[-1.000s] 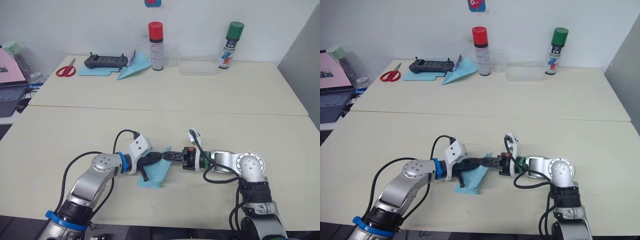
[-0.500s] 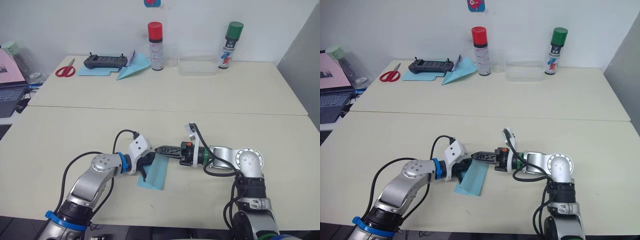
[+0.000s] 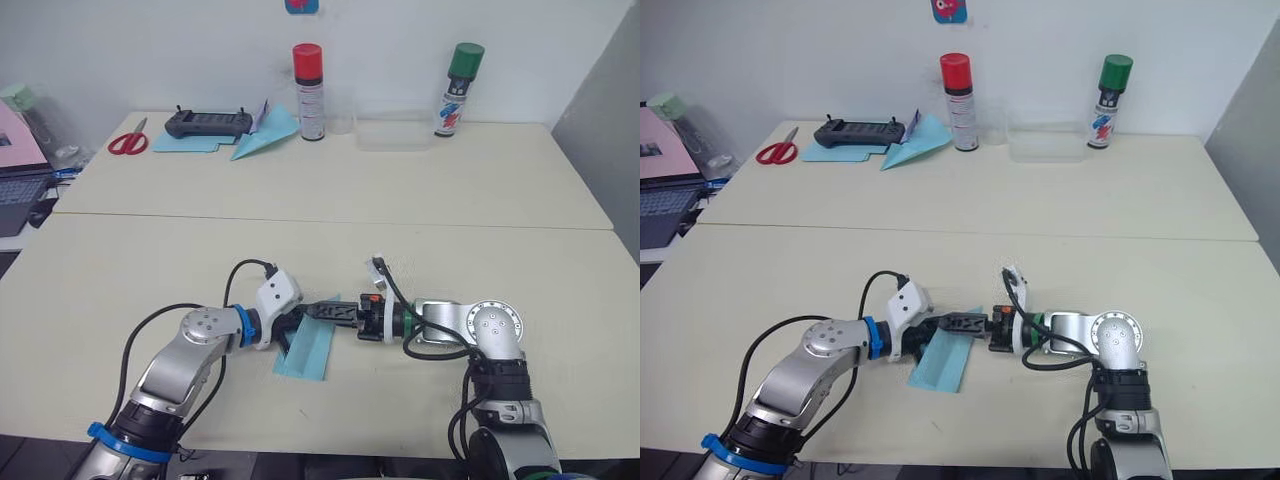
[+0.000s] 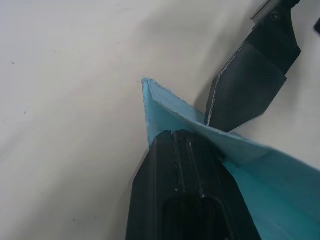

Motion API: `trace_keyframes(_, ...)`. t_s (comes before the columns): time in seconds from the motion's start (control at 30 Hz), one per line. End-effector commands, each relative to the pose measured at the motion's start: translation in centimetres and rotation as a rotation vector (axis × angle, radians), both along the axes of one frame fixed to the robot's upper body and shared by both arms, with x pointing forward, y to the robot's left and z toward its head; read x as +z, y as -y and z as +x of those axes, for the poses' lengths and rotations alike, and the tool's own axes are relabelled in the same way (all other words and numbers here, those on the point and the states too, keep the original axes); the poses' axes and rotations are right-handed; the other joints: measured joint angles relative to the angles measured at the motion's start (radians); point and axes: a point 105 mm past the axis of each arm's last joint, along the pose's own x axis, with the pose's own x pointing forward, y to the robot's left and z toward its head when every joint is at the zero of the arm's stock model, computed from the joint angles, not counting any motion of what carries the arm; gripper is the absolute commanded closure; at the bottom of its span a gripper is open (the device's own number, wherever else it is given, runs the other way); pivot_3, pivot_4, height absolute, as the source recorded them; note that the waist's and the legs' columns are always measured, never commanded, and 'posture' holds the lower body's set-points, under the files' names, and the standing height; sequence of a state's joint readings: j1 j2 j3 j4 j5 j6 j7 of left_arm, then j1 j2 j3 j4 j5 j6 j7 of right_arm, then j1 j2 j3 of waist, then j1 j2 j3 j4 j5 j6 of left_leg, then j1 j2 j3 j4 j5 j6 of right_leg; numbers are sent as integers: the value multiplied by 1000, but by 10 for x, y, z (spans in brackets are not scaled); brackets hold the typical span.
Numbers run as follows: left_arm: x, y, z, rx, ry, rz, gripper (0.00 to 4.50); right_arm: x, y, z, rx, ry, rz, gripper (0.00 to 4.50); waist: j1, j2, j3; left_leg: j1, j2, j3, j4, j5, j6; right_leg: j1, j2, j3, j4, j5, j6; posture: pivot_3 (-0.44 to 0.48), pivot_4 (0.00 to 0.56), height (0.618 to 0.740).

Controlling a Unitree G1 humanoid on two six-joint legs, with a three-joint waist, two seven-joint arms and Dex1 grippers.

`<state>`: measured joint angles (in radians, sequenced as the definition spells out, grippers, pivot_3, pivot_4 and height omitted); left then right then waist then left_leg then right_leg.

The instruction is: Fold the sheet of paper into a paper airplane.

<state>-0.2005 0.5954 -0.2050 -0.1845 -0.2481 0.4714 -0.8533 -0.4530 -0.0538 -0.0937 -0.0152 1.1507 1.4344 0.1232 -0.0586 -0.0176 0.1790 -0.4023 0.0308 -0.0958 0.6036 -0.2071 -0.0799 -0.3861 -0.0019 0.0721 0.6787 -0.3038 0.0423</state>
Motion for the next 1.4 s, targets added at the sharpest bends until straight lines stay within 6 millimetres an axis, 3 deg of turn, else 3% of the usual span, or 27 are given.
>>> trace_keyframes(0.03, -17, -24, -1, 59, -87, 67, 4500, 3, -4, 0, 0, 53, -3, 1757, -3, 0, 0, 0, 0, 0, -1, 0, 0, 0, 0, 0, 0, 0, 0, 0, 150, 740)
trace_keyframes(0.27, -11, -36, 3, 81, -95, 69, 4500, -7, -6, 3, -2, 93, -71, 4444, -18, 0, 0, 1, 2, 0, -5, 0, 0, -1, 2, 0, 0, -1, -1, 0, 150, 740)
trace_keyframes(0.97, -3, -49, -4, 94, -140, 58, 4500, -24, -24, 17, 93, 314, -194, 4444, -31, -1, -1, 3, 3, 0, -5, 1, 1, -1, 2, 0, 2, 0, -1, 0, 150, 740)
trace_keyframes(1.17, 35, -66, 6, 163, -31, -18, 4500, -41, -22, 18, 129, 415, -285, 4444, -30, -2, 0, 4, 3, 0, -5, 1, 1, -1, 2, 0, 2, 0, -1, 0, 150, 740)
trace_keyframes(1.4, 56, -43, -4, 74, 5, -71, 4500, -45, -18, 20, 148, 482, -313, 4444, -21, -5, -1, 3, 1, 0, -3, 1, 1, 0, 0, 0, 1, 0, 0, 0, 150, 740)
